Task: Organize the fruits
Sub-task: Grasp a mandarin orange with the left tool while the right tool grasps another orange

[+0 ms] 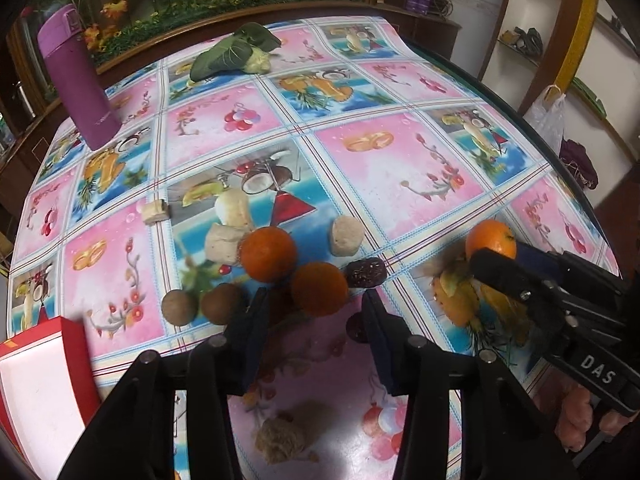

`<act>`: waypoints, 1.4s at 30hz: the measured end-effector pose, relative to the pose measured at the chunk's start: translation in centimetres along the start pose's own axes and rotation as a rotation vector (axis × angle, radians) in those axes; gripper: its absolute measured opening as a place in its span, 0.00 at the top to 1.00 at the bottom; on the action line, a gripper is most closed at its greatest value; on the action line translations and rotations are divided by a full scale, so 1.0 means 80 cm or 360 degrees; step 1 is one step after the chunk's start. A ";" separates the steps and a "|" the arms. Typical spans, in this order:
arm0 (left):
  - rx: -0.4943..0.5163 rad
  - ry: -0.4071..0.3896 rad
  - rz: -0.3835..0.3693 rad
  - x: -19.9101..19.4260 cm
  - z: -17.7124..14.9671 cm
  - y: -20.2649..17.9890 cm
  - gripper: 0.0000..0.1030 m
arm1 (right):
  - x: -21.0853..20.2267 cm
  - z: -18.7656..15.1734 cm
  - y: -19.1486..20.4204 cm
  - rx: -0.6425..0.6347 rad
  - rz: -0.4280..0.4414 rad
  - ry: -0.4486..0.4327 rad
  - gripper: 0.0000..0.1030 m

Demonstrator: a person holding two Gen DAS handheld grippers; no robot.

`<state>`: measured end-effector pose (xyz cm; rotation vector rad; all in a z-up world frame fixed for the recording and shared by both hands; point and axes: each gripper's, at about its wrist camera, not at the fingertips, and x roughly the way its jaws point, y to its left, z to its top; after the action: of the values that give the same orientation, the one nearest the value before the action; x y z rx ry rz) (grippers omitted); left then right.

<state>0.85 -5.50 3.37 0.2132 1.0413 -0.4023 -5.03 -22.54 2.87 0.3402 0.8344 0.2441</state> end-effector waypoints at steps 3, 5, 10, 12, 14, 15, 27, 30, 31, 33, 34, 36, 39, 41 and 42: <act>0.0015 0.0000 0.0008 0.004 0.003 -0.001 0.56 | -0.002 0.001 -0.002 0.0012 0.0011 -0.0009 0.64; 0.0014 -0.0002 0.0007 0.005 0.005 0.000 0.56 | -0.001 0.000 -0.002 0.0014 0.0015 -0.0004 0.64; -0.0006 -0.0006 0.0024 0.009 0.010 0.002 0.56 | -0.001 0.000 -0.003 0.0015 0.0012 -0.0015 0.64; -0.0008 -0.0010 0.0030 0.010 0.010 0.005 0.56 | -0.002 0.000 -0.003 0.0019 0.0004 -0.0021 0.64; 0.0000 -0.0023 0.0034 0.010 0.009 0.006 0.58 | -0.001 0.000 -0.004 0.0027 -0.0001 -0.0021 0.64; 0.0001 -0.0029 0.0025 0.010 0.009 0.007 0.59 | -0.001 0.001 -0.005 0.0032 -0.0005 -0.0022 0.64; 0.0114 -0.0011 0.0040 0.009 0.006 0.001 0.61 | -0.005 0.002 -0.011 0.0071 -0.0019 -0.0045 0.64; 0.0095 -0.0011 0.0037 0.012 0.013 0.003 0.61 | -0.006 0.002 -0.013 0.0080 -0.0016 -0.0047 0.64; 0.0094 -0.0008 0.0033 0.013 0.014 0.003 0.61 | -0.006 0.002 -0.013 0.0080 -0.0019 -0.0048 0.64; 0.0114 -0.0001 0.0033 0.012 0.013 0.002 0.61 | -0.007 0.002 -0.014 0.0086 -0.0016 -0.0050 0.64; 0.0116 0.0004 0.0029 0.012 0.012 0.002 0.61 | -0.007 0.002 -0.013 0.0084 -0.0018 -0.0050 0.64; 0.0147 0.0003 0.0030 0.010 0.008 -0.001 0.64 | -0.007 0.002 -0.013 0.0082 -0.0019 -0.0050 0.64; 0.0184 -0.0001 0.0022 0.008 0.003 -0.006 0.71 | -0.006 0.002 -0.013 0.0078 -0.0018 -0.0048 0.64; 0.0198 -0.0001 0.0007 0.007 0.002 -0.008 0.73 | -0.007 0.002 -0.013 0.0073 -0.0014 -0.0040 0.64; 0.0196 -0.0001 -0.0004 0.006 0.001 -0.008 0.73 | -0.006 0.002 -0.013 0.0068 -0.0010 -0.0034 0.64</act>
<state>0.89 -6.25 3.00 0.3217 1.0173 -0.4695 -5.17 -23.67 2.93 0.3799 0.8202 0.2166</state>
